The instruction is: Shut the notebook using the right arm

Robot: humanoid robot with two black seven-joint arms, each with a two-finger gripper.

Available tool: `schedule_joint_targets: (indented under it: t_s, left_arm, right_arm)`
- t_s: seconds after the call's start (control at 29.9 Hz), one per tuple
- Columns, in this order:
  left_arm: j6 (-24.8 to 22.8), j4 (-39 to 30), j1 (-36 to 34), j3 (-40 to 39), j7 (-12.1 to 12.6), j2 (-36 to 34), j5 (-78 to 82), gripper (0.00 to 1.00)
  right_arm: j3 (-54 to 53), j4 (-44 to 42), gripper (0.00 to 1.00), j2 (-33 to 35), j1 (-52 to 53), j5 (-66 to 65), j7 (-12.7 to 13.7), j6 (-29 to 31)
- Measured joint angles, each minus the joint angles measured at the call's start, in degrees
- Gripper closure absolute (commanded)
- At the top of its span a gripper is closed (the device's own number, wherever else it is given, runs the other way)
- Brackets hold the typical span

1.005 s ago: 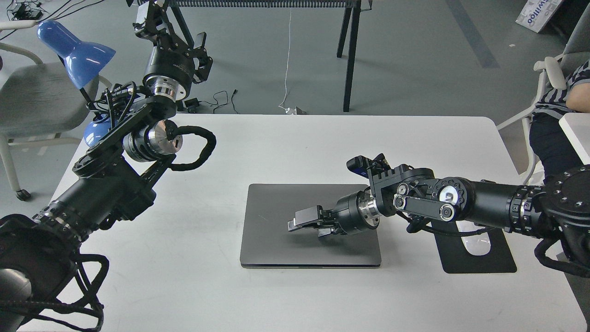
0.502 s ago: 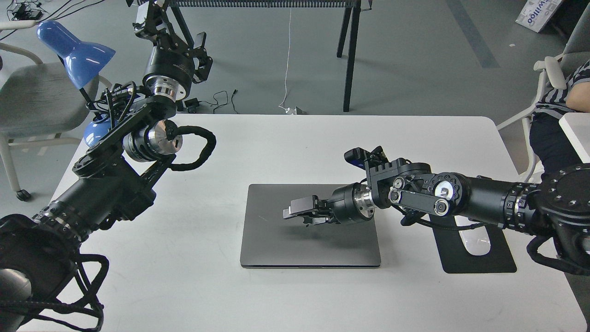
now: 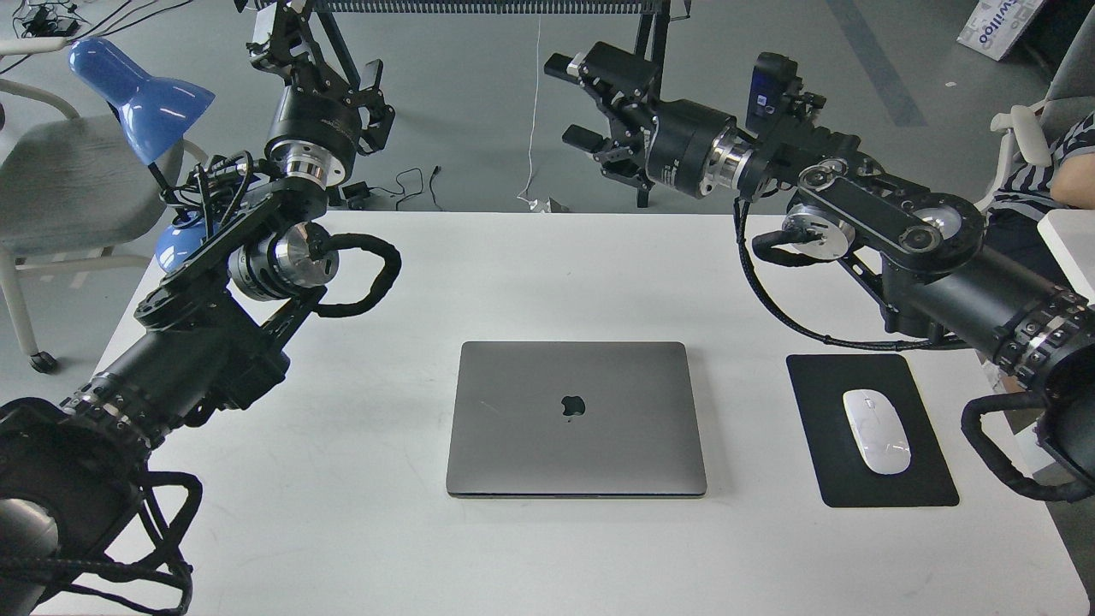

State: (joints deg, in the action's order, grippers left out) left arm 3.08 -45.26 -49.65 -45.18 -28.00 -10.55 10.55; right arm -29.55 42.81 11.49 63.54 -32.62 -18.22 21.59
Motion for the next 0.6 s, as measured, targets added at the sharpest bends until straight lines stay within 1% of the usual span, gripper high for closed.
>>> schedule_joint_targets:
  t_s: [0.13,0.23,0.44,0.54,0.6]
  left_arm:
    - [0.0,0.0,0.0,0.0,0.0,0.0,0.0,0.0]
    - [0.0,0.0,0.0,0.0,0.0,0.0,0.01,0.0]
    - [0.0,0.0,0.0,0.0,0.0,0.0,0.02,0.0]
    - [0.0,0.0,-0.01,0.0,0.0,0.01,0.02,0.0]
    - [0.0,0.0,-0.04,0.0,0.0,0.05,0.02,0.0]
  right_arm:
    - [-7.5,-1.09,0.0,0.47,-1.91,7.58,0.07,-4.13]
    - [-10.64,-2.89,0.0,1.13,-2.61,13.4,0.07,-5.46]
    - [-15.05,-7.01,0.0,1.29,-5.84,25.44,-0.05,-5.03]
    - [-17.57,-7.66,0.0,1.29,-8.24,30.95,-0.07,-4.2]
    - [-18.5,-7.63,0.0,1.28,-9.77,32.43,-0.07,-3.55]
